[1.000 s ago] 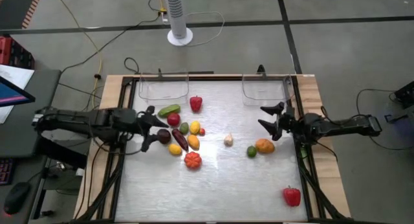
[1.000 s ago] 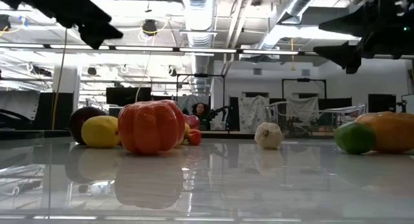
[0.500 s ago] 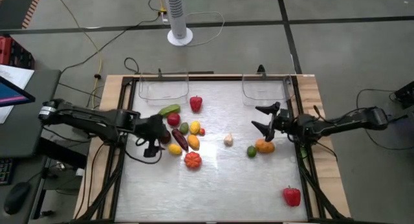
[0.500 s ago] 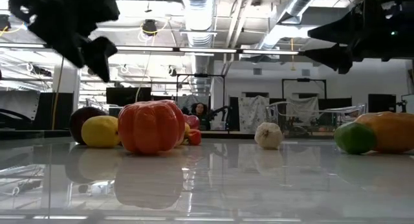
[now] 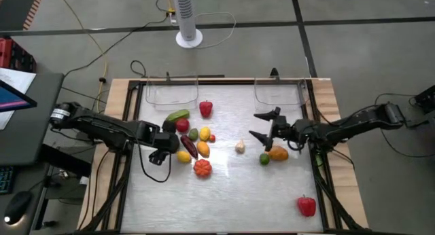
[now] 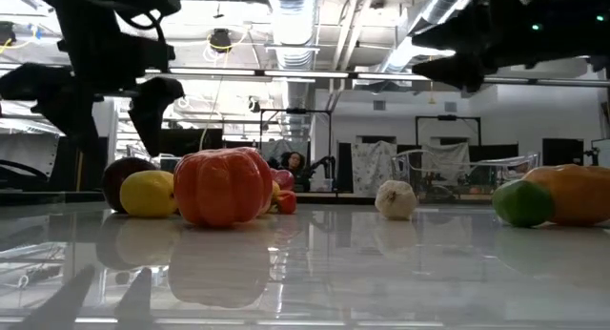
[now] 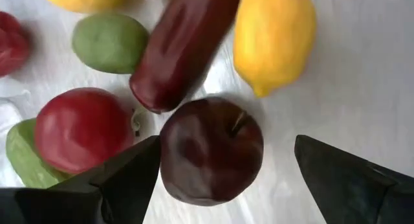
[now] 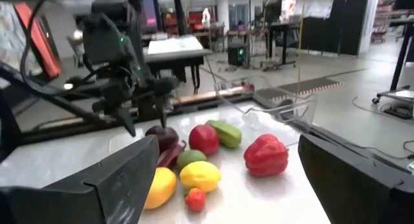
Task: Sort produce into baskets
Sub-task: Put the dark red apple into the left transparent bin
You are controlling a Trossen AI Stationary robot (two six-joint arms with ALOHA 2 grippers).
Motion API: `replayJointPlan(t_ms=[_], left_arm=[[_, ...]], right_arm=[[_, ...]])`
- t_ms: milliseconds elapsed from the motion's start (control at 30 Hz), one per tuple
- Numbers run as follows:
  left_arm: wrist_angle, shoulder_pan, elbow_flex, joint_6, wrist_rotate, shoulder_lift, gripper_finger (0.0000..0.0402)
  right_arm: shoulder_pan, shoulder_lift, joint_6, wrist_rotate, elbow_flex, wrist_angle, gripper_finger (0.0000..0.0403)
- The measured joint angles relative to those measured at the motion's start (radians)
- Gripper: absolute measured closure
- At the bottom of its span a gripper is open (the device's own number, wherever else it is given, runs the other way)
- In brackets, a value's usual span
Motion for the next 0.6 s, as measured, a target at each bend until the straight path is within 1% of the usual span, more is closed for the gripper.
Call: replayJointPlan(t_ms=[167, 367, 467, 600], left_arm=[[-0.006, 0.0, 0.001, 0.102, -0.037, 0.062, 0.0059], [-0.016, 0.0, 0.0, 0.138, -0.096, 0.151, 0.0065], [-0.024, 0.0, 0.002, 0.144, -0.122, 0.186, 0.008], [-0.047, 0.0, 0.004, 0.143, -0.147, 0.199, 0.0113]], right_arm=[[0.009, 0.153, -0.001, -0.006, 0.1, -0.02, 0.0004], [0.009, 0.284, 0.01, -0.006, 0.211, -0.081, 0.0013], [0.008, 0.329, 0.009, -0.006, 0.235, -0.085, 0.0017], [0.007, 0.364, 0.009, -0.006, 0.242, -0.077, 0.0019]])
